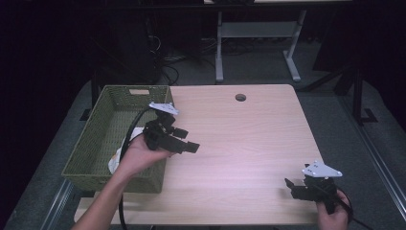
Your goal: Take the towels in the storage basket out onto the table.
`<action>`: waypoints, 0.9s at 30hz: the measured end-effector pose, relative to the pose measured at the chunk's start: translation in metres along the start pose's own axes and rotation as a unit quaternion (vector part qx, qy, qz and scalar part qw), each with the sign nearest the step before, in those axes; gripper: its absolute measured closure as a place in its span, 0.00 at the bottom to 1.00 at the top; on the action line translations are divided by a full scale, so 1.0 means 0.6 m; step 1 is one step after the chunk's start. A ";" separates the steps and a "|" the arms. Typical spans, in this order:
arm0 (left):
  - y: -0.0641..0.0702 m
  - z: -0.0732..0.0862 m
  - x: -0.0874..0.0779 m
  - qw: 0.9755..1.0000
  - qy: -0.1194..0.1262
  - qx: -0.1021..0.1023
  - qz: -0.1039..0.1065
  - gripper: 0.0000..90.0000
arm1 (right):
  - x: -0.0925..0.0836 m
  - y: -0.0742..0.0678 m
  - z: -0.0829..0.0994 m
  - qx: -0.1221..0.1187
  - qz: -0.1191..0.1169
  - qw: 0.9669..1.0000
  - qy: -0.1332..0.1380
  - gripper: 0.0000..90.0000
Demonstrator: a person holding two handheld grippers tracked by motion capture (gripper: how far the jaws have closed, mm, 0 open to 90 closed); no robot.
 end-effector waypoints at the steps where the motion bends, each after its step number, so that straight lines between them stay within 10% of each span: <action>1: -0.005 0.000 -0.007 1.000 0.000 -0.003 -0.001 0.26 | 0.001 -0.002 0.000 0.000 -0.001 1.000 -0.001 0.15; 16: -0.095 0.031 -0.060 0.998 -0.008 -0.050 -0.027 0.27 | 0.004 -0.003 -0.001 -0.003 -0.002 1.000 -0.004 0.15; 27: -0.180 0.075 -0.081 0.992 -0.019 -0.112 -0.057 0.30 | 0.006 -0.005 -0.003 -0.005 -0.003 1.000 -0.004 0.15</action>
Point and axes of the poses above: each handheld gripper's, and its own axes: x roughly forward along the jaws, z roughly out of its underside, y roughly to its right, the point moved 8 cm from there along x, roughly forward along the jaws, and after that the axes turned 14 degrees about -z, right-handed, at the moved point
